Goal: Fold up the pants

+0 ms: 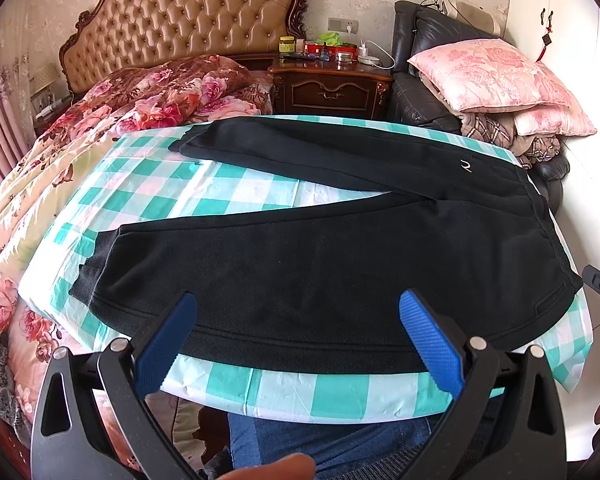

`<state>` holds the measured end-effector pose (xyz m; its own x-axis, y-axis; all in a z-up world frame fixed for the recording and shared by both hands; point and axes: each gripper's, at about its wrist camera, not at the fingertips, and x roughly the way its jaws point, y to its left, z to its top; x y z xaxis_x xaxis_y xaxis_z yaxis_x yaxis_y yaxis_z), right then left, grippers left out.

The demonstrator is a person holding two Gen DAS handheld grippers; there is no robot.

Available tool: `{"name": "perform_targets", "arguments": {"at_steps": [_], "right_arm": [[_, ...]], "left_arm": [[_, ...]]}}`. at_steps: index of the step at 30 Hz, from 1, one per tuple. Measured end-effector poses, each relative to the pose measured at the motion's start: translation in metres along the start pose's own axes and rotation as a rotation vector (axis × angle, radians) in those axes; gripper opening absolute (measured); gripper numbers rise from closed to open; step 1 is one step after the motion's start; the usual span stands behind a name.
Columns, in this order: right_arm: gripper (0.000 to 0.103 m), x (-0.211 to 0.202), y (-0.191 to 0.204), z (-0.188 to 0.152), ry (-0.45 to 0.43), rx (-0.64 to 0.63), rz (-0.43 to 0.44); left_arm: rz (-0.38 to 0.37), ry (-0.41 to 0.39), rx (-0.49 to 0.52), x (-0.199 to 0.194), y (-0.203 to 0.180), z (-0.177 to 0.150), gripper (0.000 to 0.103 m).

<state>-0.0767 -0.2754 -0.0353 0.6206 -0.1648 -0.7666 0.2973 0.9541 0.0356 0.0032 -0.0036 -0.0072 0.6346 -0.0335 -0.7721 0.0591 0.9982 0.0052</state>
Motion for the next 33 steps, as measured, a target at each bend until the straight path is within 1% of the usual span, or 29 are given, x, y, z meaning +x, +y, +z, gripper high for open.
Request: {"name": "perform_targets", "arguments": {"at_steps": [16,19,21,25,28,30,33], "right_arm": [[0.088,0.007,-0.001,-0.006,0.009,0.001,0.0],[0.088,0.015,-0.006,-0.005,0.028,0.003,0.022],[0.088,0.023,-0.016,0.001,0.035,0.009,0.033],[0.088,0.048,-0.053,0.032,0.039,0.06,-0.007],[0.088,0.084,-0.086,0.067,0.072,0.091,-0.027],[0.088,0.115,-0.105,0.097,0.098,0.093,0.016],[0.089,0.159,-0.122,0.143,0.119,0.097,0.047]], "left_arm": [[-0.005,0.007,0.001,0.005,-0.008,-0.006,0.101],[-0.013,0.017,-0.003,0.011,-0.008,-0.009,0.101],[-0.032,0.027,-0.009,0.016,-0.004,-0.01,0.101],[-0.093,0.041,-0.039,0.026,0.003,-0.009,0.101],[-0.117,0.042,-0.047,0.033,0.005,-0.009,0.101],[-0.147,0.047,-0.052,0.038,0.004,-0.01,0.101],[-0.183,0.066,-0.043,0.048,0.002,-0.007,0.101]]}}
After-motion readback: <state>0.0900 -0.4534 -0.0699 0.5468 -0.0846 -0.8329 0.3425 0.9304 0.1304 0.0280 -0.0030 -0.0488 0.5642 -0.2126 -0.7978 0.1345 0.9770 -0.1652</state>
